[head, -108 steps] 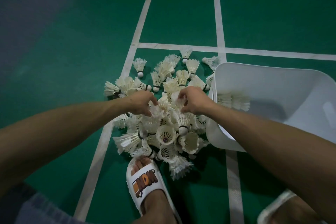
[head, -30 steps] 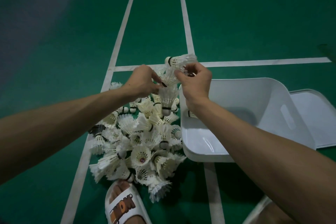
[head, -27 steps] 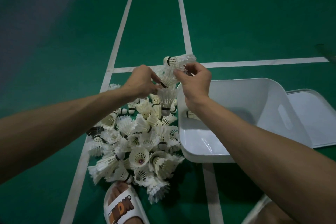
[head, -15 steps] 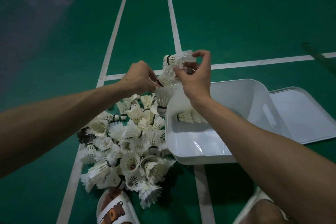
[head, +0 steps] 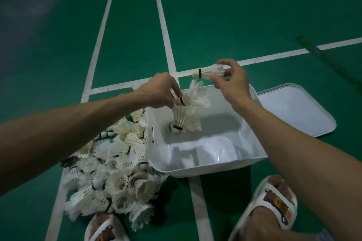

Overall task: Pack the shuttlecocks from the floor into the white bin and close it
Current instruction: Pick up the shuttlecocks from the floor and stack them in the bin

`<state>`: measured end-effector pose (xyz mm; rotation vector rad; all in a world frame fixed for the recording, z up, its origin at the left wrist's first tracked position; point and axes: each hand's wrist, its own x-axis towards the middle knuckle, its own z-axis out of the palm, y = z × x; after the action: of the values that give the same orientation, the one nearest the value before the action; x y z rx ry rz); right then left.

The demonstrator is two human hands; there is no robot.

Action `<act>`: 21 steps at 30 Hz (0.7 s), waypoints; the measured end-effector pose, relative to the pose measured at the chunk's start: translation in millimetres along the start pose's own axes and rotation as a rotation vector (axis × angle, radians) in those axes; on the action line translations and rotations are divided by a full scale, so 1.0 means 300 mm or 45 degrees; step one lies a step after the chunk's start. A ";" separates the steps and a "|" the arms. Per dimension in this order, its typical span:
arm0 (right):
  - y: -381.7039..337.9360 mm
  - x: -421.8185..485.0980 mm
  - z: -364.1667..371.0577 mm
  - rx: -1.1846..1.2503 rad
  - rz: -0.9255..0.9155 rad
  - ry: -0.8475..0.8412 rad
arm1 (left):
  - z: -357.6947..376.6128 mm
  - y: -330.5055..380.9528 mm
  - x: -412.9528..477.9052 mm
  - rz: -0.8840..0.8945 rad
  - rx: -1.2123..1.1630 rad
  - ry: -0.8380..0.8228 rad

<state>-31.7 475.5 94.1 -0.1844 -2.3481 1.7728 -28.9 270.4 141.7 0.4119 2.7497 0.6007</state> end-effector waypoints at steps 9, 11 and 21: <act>0.189 -0.032 -0.070 -0.465 0.142 -0.369 | 0.169 -0.052 0.035 0.113 0.040 -0.226; 0.219 -0.026 -0.065 -0.579 0.143 -0.425 | 0.196 -0.076 0.046 0.134 0.035 -0.281; 0.339 0.014 -0.050 -1.046 0.181 -0.561 | 0.257 -0.164 0.105 0.169 0.020 -0.362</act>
<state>-34.1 518.5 0.6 -0.0735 -3.3351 0.8324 -41.9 265.7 46.0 0.6350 2.4714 0.5085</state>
